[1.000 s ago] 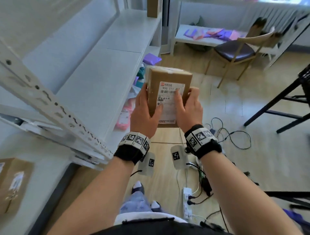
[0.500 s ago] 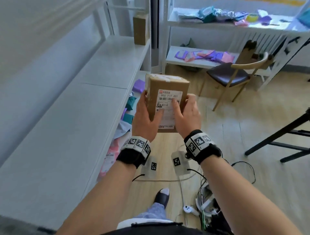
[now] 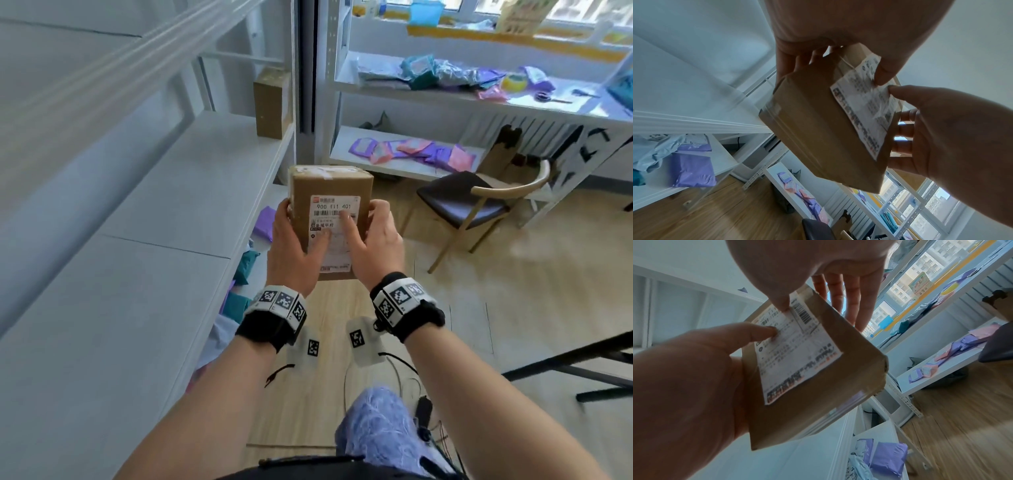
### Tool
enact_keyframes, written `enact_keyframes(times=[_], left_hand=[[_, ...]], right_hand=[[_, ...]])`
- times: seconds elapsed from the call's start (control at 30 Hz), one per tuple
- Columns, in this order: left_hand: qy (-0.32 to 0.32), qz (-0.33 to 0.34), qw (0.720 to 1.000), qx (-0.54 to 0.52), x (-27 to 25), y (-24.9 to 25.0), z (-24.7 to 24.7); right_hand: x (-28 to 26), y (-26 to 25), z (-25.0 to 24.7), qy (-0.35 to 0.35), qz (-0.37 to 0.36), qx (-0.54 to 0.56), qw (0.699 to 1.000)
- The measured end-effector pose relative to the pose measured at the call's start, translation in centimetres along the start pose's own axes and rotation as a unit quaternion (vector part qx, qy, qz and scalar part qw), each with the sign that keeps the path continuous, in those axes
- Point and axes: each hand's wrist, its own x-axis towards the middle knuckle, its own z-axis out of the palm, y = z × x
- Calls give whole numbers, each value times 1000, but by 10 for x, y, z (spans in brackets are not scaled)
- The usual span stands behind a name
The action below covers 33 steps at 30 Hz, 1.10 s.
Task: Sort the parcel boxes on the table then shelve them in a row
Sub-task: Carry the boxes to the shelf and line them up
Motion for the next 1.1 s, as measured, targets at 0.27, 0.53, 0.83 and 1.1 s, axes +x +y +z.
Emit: enact_keyframes(times=[0.27,0.53,0.83,1.1], left_hand=[[40,-49,998,3,107,-10,54],[74,-88,991,63,259,-39,117],[153,-180,969,75,369,-64,113],[237,-210,948,20,451,-117,89]], right_hand=[[123,36,47,-29,-24,10,999],[279,80,103,-112,-31,20,993],[398,71,200,-230,-98,37,968],[469,32,300,-308,-144,36,940]])
